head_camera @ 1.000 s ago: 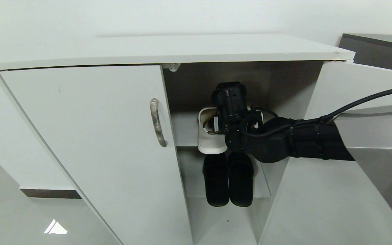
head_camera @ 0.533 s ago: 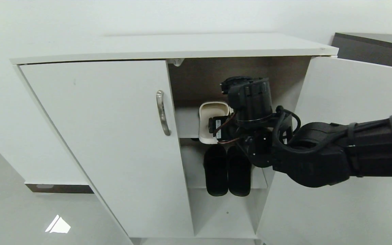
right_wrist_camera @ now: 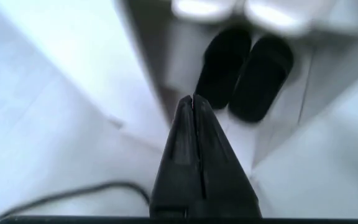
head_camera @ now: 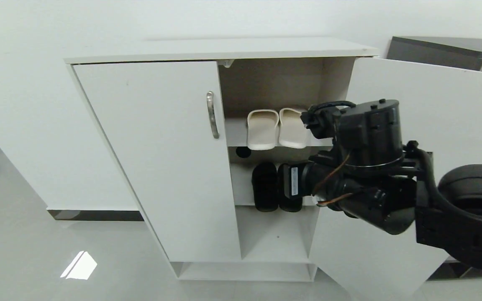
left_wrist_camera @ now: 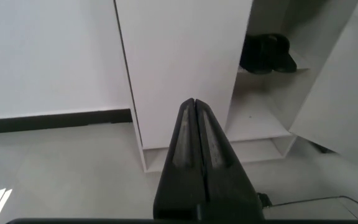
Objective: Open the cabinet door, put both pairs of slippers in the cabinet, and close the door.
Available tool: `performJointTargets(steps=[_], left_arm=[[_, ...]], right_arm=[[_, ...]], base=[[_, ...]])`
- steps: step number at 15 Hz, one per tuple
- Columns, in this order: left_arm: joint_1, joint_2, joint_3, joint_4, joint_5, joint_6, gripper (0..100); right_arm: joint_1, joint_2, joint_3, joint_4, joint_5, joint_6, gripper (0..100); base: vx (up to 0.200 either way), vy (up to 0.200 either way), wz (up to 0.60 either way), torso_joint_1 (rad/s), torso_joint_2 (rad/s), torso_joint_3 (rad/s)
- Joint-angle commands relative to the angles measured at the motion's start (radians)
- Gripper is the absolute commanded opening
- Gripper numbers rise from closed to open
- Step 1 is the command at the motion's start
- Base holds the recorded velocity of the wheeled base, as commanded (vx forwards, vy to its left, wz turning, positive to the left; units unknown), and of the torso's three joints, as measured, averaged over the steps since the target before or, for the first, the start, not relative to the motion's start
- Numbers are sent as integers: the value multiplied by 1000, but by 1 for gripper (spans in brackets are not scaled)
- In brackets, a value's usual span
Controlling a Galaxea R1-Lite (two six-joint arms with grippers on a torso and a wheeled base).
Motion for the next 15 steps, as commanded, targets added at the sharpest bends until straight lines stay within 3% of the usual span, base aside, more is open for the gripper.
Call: performJointTargets(steps=[1, 2, 5, 7, 9, 12, 15], left_arm=[[0, 0, 0, 1, 0, 0, 0], [0, 0, 0, 0, 0, 0, 0], [0, 0, 0, 1, 0, 0, 0], [0, 0, 0, 1, 0, 0, 0], [0, 0, 0, 0, 0, 0, 0], [0, 0, 0, 0, 0, 0, 0], [0, 0, 0, 0, 0, 0, 0]], right_arm=[[32, -118, 154, -60, 36, -8, 0], [47, -157, 222, -107, 42, -12, 0], [-2, -199, 403, -219, 238, 1, 0], [-5, -189, 493, -363, 264, -3, 0], [1, -193, 518, -383, 269, -2, 0], [-28, -218, 558, -385, 361, -8, 0], [-28, -215, 561, -392, 364, -8, 0]], base=[[-200, 0, 0, 7, 2, -2], [-200, 0, 0, -2, 2, -2], [-200, 0, 0, 4, 6, 2], [-200, 0, 0, -2, 2, 2], [-200, 0, 0, -2, 7, 5], [0, 0, 0, 0, 0, 0], [0, 0, 0, 0, 0, 0]])
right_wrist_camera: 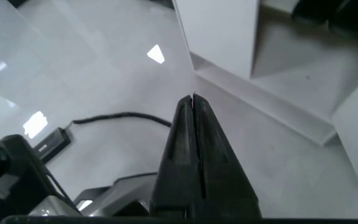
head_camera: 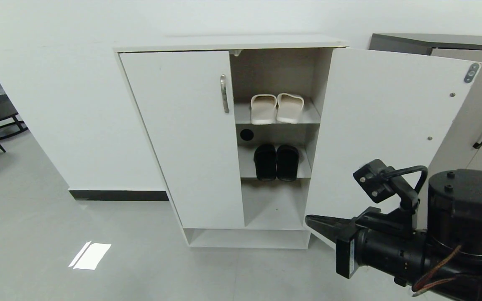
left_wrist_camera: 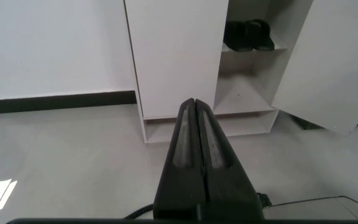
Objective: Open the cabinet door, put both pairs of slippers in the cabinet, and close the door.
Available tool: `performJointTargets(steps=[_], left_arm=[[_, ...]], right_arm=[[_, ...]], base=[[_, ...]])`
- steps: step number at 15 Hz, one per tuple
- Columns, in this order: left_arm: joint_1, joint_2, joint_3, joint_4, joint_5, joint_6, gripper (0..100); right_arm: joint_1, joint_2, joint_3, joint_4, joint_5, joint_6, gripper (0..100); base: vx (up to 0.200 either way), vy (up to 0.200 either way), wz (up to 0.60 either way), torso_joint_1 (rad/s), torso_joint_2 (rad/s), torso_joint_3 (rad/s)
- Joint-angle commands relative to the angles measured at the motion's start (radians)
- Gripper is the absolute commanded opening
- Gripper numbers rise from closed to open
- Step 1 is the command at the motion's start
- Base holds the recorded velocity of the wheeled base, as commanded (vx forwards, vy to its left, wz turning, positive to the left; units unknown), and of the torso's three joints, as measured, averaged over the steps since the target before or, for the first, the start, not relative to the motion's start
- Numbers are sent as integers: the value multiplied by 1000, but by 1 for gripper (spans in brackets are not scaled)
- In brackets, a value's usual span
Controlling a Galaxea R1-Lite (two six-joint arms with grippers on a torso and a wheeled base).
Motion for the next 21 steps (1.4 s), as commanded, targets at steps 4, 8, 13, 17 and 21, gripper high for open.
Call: performJointTargets(steps=[4, 8, 13, 17, 21], left_arm=[[0, 0, 0, 0, 0, 0, 0], [0, 0, 0, 1, 0, 0, 0], [0, 0, 0, 0, 0, 0, 0], [0, 0, 0, 0, 0, 0, 0], [0, 0, 0, 1, 0, 0, 0]], right_arm=[[0, 3, 23, -25, 0, -30, 0], [0, 3, 23, -25, 0, -30, 0], [0, 3, 23, -24, 0, -32, 0], [0, 8, 23, -24, -2, -32, 0], [0, 8, 23, -24, -3, -32, 0]], base=[[0, 0, 0, 0, 0, 0], [0, 0, 0, 0, 0, 0], [0, 0, 0, 0, 0, 0], [0, 0, 0, 32, -181, -177], [0, 0, 0, 156, -458, -293]])
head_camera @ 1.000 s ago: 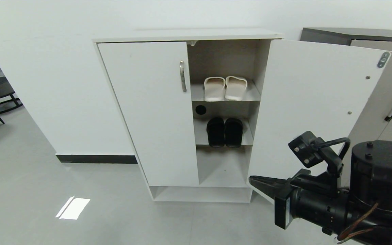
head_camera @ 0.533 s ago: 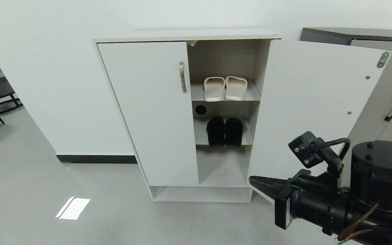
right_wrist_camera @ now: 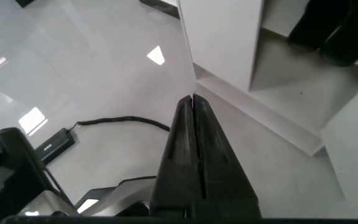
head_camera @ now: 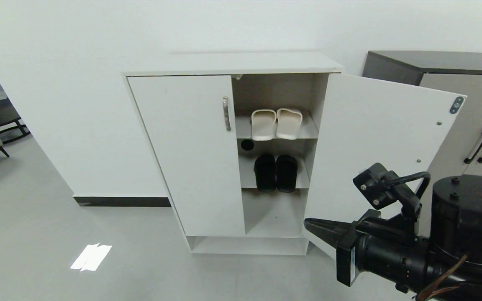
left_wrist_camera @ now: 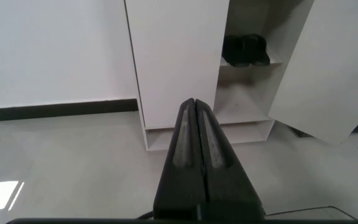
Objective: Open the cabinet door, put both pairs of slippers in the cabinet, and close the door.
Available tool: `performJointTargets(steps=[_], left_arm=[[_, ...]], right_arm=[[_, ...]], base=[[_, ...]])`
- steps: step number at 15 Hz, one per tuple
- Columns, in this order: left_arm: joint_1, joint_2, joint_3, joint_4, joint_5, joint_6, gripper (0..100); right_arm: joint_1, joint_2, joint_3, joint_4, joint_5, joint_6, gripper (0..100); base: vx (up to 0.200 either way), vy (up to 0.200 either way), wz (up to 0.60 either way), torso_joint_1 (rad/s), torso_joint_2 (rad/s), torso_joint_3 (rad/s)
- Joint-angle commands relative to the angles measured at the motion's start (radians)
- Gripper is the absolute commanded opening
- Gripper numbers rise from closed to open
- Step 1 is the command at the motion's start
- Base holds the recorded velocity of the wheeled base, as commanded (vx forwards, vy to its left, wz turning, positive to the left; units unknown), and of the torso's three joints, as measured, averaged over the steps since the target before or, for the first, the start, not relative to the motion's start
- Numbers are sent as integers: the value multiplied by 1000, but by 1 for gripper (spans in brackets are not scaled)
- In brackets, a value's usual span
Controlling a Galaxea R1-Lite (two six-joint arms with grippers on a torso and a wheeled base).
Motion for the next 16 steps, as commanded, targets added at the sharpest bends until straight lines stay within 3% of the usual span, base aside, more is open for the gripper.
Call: performJointTargets(steps=[1, 16], left_arm=[[0, 0, 0, 1, 0, 0, 0], [0, 0, 0, -1, 0, 2, 0]], right_arm=[[0, 5, 0, 1, 0, 0, 0], [-1, 21, -1, 1, -2, 1, 0]], base=[[0, 0, 0, 154, -496, -290], [0, 0, 0, 207, -491, -284]])
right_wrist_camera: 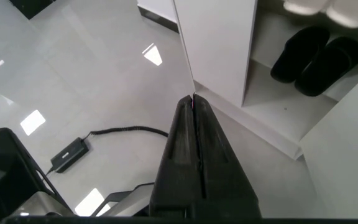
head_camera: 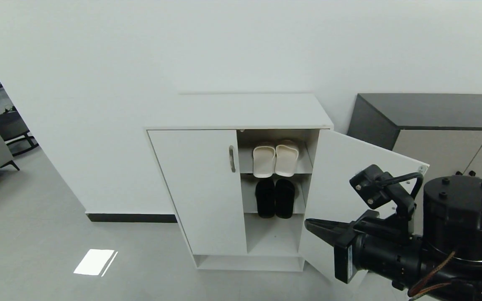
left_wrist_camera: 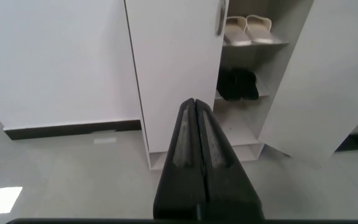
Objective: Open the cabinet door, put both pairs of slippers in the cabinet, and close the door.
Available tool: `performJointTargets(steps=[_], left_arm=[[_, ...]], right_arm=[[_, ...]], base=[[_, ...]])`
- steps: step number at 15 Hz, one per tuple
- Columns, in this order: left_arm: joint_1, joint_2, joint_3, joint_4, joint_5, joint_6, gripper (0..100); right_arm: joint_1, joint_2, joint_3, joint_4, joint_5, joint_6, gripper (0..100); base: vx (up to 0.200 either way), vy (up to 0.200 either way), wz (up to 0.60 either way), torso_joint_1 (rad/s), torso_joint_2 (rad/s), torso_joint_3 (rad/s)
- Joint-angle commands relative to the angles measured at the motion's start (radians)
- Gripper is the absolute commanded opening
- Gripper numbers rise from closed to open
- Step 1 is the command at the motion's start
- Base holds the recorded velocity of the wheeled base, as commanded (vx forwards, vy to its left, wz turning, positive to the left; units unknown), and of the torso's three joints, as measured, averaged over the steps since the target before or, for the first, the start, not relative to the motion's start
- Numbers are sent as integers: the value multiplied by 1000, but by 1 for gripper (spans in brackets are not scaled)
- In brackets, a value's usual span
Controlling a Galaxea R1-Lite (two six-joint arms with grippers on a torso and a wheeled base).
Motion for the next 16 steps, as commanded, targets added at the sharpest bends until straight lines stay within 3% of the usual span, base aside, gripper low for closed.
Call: performJointTargets(steps=[1, 5, 7, 9, 16], left_arm=[[0, 0, 0, 1, 0, 1, 0], [0, 0, 0, 1, 0, 1, 0], [0, 0, 0, 1, 0, -1, 0], [0, 0, 0, 0, 0, -1, 0], [0, 0, 0, 0, 0, -1, 0]], right_arm=[[0, 5, 1, -1, 0, 0, 0], [0, 2, 1, -1, -1, 0, 0], [-12, 5, 1, -1, 2, 0, 0], [-12, 6, 4, -1, 0, -1, 0], [-11, 3, 19, -2, 3, -14, 0]], base=[[0, 0, 0, 242, -535, -290], [0, 0, 0, 259, -546, -288], [0, 0, 600, 271, -576, -303], [0, 0, -300, 229, -486, -259], [0, 0, -86, -19, 50, 29]])
